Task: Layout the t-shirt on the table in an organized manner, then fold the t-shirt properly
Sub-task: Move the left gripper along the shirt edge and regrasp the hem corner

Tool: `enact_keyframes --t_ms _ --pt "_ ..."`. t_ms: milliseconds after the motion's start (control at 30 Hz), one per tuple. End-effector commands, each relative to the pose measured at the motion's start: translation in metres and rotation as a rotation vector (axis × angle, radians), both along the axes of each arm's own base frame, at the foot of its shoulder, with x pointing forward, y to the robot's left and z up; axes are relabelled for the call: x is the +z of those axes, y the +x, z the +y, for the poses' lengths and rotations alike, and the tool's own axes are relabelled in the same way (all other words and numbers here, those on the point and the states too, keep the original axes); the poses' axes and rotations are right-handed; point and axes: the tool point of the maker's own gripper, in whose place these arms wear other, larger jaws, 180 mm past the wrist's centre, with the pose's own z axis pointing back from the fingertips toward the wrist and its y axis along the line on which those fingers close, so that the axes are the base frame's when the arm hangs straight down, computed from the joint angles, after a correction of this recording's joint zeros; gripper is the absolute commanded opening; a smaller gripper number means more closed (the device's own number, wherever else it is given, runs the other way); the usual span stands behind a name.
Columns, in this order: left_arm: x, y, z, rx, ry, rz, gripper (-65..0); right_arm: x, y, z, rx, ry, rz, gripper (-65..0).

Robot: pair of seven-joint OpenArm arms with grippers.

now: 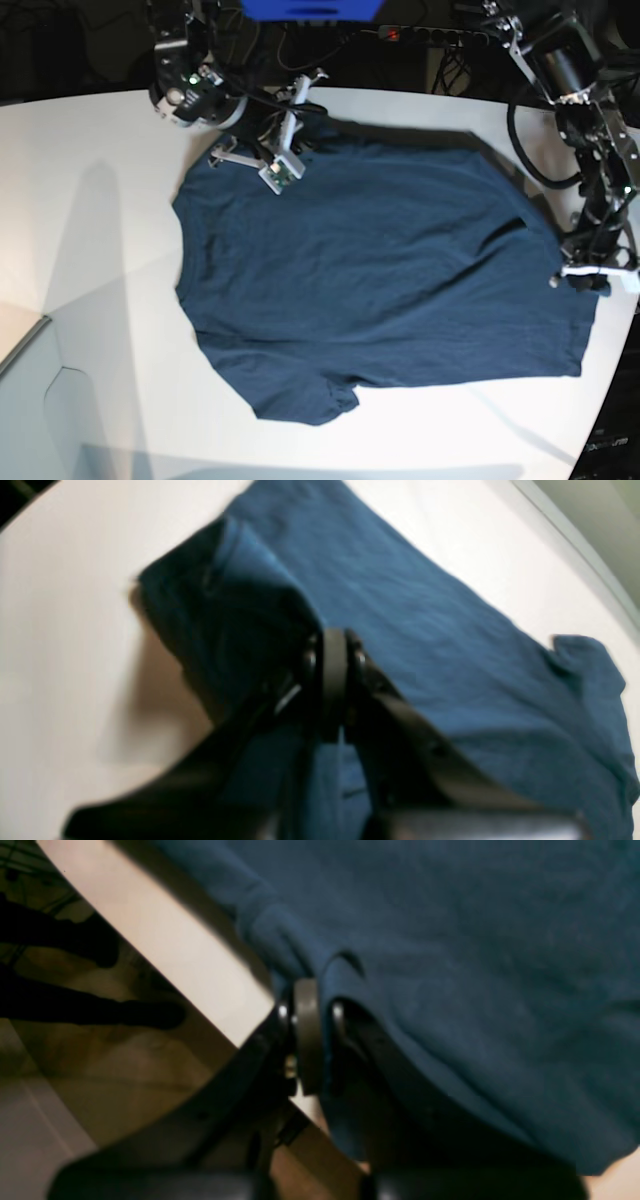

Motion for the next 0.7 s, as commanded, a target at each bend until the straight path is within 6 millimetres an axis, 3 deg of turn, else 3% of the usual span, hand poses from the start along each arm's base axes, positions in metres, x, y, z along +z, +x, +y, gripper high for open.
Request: enact_keyframes --t_ms 0,133,233,367,467,567,667 --pt "0.02 0.018 0.002 -0.009 0.015 -0.06 -64.5 0.012 0.008 0.004 0.008 0.033 -0.044 -65.0" --pt "0.004 0.043 -0.014 -0.048 -0.004 -0.005 -62.4 0.014 0.015 0.004 0.009 0.03 -0.056 -65.0" --pt "-0.004 0.058 -0.023 -0.074 0.015 0.039 -49.9 0.014 0.015 0.004 0.01 0.028 -0.057 -65.0" --pt "-0.003 0.062 -0.026 -0.081 0.024 0.041 -34.5 0.015 0.016 0.004 0.01 0.028 -0.06 -65.0" --pt "0.005 0.058 -0.019 -0.072 0.052 0.026 -34.4 0.016 0.02 0.004 0.01 0.028 -0.068 -65.0" --pt "0.009 0.05 0.01 -0.02 0.09 0.01 -34.4 0.016 0.02 0.004 0.01 0.028 -0.068 -65.0" --pt "-0.007 0.044 0.025 0.024 0.092 0.013 -34.3 0.019 0.025 0.004 0.01 0.03 -0.081 -65.0"
